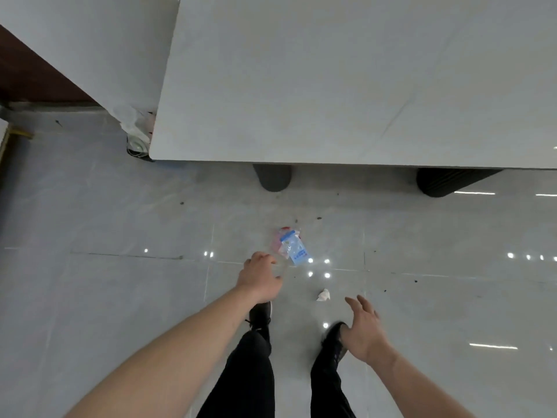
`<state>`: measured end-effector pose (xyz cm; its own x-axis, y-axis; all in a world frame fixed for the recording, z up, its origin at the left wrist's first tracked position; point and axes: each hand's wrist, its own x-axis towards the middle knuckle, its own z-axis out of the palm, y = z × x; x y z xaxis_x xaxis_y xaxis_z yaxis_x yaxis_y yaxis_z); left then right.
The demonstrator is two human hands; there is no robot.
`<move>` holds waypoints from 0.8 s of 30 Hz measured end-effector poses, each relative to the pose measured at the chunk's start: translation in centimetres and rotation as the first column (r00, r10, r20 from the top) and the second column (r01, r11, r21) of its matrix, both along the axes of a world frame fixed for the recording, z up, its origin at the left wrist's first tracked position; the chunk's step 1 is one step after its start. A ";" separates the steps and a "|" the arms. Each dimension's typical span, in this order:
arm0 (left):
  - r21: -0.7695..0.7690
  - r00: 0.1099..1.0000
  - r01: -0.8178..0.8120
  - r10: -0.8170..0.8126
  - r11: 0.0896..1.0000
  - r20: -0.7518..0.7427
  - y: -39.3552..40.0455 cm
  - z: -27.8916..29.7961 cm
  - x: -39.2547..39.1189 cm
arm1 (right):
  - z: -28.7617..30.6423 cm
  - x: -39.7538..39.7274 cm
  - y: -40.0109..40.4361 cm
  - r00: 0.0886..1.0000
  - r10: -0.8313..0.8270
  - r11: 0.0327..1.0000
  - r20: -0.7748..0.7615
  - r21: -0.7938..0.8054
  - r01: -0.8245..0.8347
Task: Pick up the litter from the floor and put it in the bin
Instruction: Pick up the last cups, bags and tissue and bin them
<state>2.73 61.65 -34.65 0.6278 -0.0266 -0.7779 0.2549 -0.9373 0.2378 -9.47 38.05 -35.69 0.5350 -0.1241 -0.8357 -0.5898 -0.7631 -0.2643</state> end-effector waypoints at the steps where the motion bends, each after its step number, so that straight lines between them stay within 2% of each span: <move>1: 0.022 0.999 0.002 -0.001 1.000 -0.034 -0.4 -2.0 -0.6 | -1.8 0.2 -0.8 1.000 -0.023 1.000 -0.013 0.007 0.023; 4: 0.101 0.995 0.010 0.000 0.995 -0.101 -0.7 -9.1 -1.1 | -8.3 0.8 -2.3 0.998 -0.057 0.998 -0.009 0.017 0.058; 9: 0.167 0.994 0.006 0.012 0.986 -0.110 -1.5 -23.3 1.2 | -23.7 0.8 -4.1 0.990 -0.138 0.990 0.002 0.016 0.138; 13: 0.183 0.996 -0.069 0.078 0.981 -0.041 -2.4 -34.1 4.2 | -34.7 0.7 -4.1 0.962 -0.272 0.962 0.001 0.008 0.272; 17: 0.170 0.990 -0.138 0.133 0.976 0.043 -3.5 -43.6 6.7 | -44.7 -0.1 -2.9 0.953 -0.301 0.954 0.031 0.009 0.301; 21: 0.179 0.967 -0.249 0.234 0.952 0.098 -3.8 -52.8 7.9 | -52.4 -1.3 -2.1 0.934 -0.356 0.934 0.016 -0.019 0.357; 24: 0.195 0.952 -0.291 0.263 0.937 0.157 -3.8 -57.4 8.3 | -56.4 -2.4 -1.5 0.915 -0.401 0.915 0.036 -0.039 0.402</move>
<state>10.99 57.85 -92.03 0.6796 0.3202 -0.6600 0.4926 -0.8659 0.0872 -11.91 36.54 -92.06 0.4540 -0.3702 -0.8105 -0.8424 -0.4747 -0.2550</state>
